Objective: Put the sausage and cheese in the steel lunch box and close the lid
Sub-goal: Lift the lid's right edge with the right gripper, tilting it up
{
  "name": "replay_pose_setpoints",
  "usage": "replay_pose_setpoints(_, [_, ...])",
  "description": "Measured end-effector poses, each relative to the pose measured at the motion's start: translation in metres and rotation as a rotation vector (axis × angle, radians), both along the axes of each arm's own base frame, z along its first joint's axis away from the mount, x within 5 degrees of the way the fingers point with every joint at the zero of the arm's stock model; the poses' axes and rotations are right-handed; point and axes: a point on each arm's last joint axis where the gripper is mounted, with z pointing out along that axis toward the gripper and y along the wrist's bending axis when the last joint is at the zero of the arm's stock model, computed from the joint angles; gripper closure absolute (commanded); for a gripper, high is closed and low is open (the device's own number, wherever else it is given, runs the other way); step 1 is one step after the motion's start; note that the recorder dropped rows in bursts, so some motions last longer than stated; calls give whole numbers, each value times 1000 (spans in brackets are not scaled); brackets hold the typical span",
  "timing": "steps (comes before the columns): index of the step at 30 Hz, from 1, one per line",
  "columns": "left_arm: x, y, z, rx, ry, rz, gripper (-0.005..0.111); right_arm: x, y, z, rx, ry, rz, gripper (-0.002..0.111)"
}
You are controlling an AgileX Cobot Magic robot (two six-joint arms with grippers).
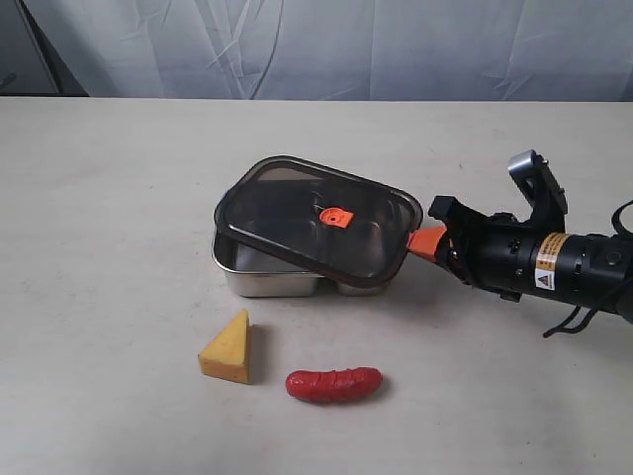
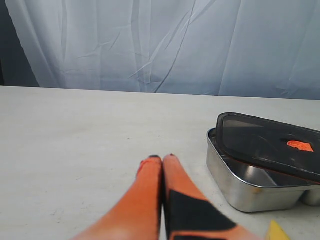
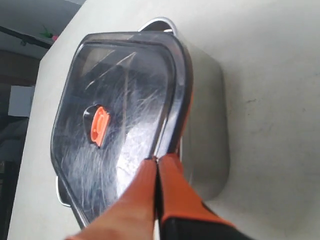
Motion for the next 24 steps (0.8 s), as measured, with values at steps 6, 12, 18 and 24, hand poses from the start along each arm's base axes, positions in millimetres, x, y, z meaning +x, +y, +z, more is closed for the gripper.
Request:
replay_pose_setpoints(6, [0, 0, 0, 0, 0, 0, 107, -1, 1, 1, -2, -14, 25, 109])
replay_pose_setpoints(12, [0, 0, 0, 0, 0, 0, 107, -3, 0, -3, -48, 9, 42, 109])
replay_pose_setpoints(18, [0, 0, 0, 0, 0, 0, 107, -4, -5, -10, -123, 60, 14, 109])
replay_pose_setpoints(24, [0, 0, 0, 0, 0, 0, 107, -2, -7, -10, -124, 67, -19, 105])
